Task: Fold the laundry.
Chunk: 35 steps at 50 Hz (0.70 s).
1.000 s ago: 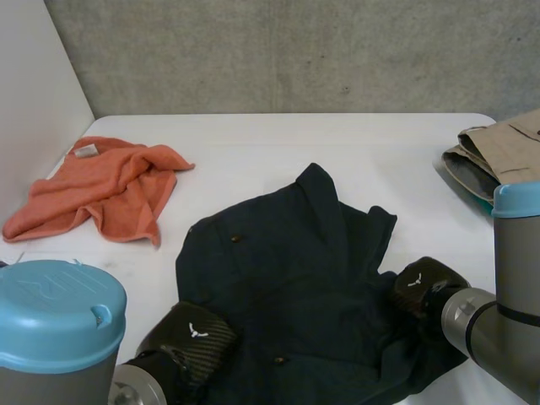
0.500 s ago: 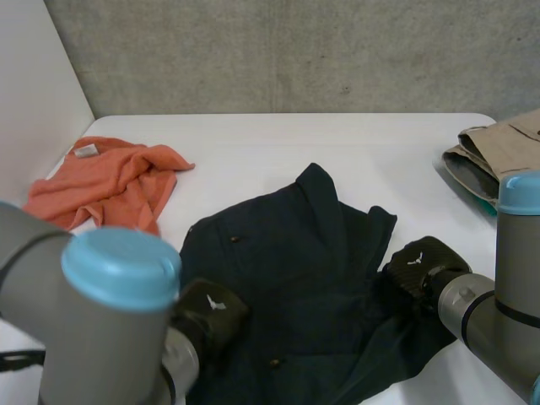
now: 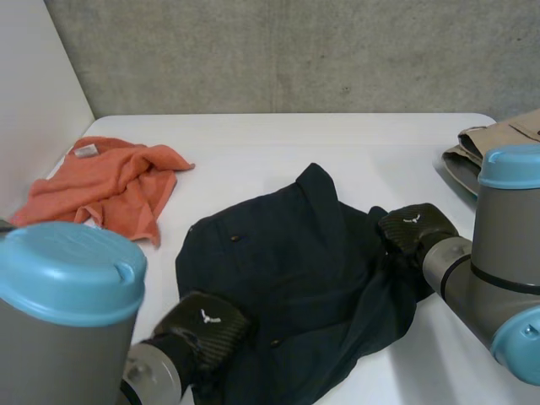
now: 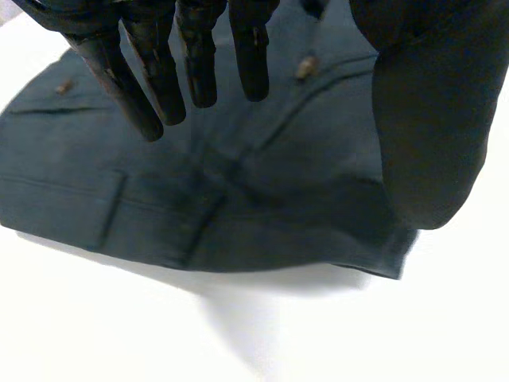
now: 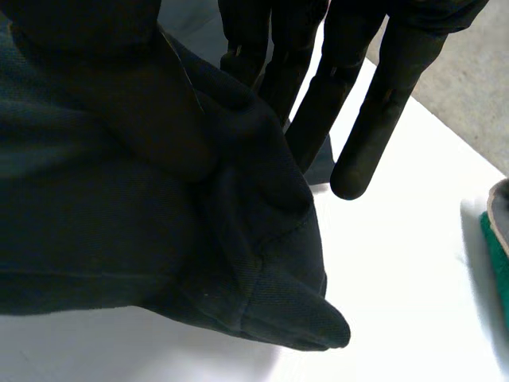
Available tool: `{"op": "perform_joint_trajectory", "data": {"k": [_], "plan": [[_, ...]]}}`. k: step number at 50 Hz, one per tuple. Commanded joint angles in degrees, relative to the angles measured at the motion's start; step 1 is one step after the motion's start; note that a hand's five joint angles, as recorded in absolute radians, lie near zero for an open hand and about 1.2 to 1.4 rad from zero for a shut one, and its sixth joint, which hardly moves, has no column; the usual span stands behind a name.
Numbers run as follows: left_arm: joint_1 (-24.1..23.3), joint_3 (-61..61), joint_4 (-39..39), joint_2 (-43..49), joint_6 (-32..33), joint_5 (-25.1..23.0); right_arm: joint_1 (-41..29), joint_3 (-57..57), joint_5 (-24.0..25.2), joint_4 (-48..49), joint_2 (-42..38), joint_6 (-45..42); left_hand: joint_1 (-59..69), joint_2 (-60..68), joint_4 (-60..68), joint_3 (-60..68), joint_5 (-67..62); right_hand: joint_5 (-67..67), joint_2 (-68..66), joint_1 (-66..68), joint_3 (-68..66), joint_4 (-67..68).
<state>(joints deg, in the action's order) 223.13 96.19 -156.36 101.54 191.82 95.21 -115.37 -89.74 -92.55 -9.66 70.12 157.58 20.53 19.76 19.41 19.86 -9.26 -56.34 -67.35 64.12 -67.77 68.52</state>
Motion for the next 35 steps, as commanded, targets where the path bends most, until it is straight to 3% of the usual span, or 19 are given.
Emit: {"op": "perform_joint_trajectory", "data": {"k": [1,6,9,10,11,17,21,25,30,35], "plan": [[-2.79,-2.49,2.38,4.98,-2.95,0.24,0.14,0.18,-0.87,-0.01,0.10,1.86,0.28,1.05,1.40,0.95,-1.55,-13.66,-12.65,15.88,-12.23,11.48],[-3.40,-4.87,2.55,9.63,-2.86,0.51,0.76,0.00,-0.96,-0.10,0.37,2.12,4.96,5.74,6.09,5.64,-6.24,-13.66,-12.65,15.88,-12.23,11.48],[-3.40,-6.80,1.94,12.71,-2.86,2.17,1.37,0.00,-0.61,-0.27,0.80,2.21,30.30,31.07,31.42,30.97,-31.57,-13.66,-12.65,15.88,-12.23,11.48],[-3.40,-8.11,0.72,13.94,-2.77,3.92,1.46,0.00,-0.61,-0.27,0.98,2.21,53.70,54.47,54.83,54.37,-54.98,-13.66,-12.65,15.88,-12.23,11.48],[-3.32,-8.64,-0.08,14.65,-2.77,5.07,1.64,-0.08,-0.44,-0.45,1.33,2.30,59.41,60.18,60.54,60.08,-60.69,-13.66,-12.65,15.88,-12.23,11.48],[-1.39,-10.58,-4.47,14.75,-0.93,12.98,1.29,-0.35,1.76,-2.64,2.56,1.33,59.47,60.24,60.59,60.14,-60.74,-13.66,-12.65,15.88,-12.23,11.48],[5.46,-10.67,-9.04,12.11,3.81,13.17,0.50,-1.05,6.23,-7.29,3.27,-2.09,59.47,60.24,60.59,60.14,-60.74,-13.66,-12.65,15.88,-12.23,11.48],[13.63,-12.34,-12.82,10.79,10.93,10.62,0.14,-1.49,12.91,-13.27,3.97,-6.49,59.47,60.24,60.59,60.14,-60.74,56.34,57.35,-54.12,57.77,-58.52],[21.02,-18.74,-17.39,9.47,17.70,7.72,3.47,-0.35,18.54,-15.92,5.81,-5.72,59.47,60.24,60.59,60.14,-60.74,56.34,57.35,-54.12,57.77,-58.52],[23.58,-27.88,-23.80,8.76,17.36,6.66,6.90,0.97,18.29,-13.37,7.22,0.97,59.47,60.24,60.59,60.14,-60.74,56.34,57.35,-54.12,57.77,-58.52]]}}
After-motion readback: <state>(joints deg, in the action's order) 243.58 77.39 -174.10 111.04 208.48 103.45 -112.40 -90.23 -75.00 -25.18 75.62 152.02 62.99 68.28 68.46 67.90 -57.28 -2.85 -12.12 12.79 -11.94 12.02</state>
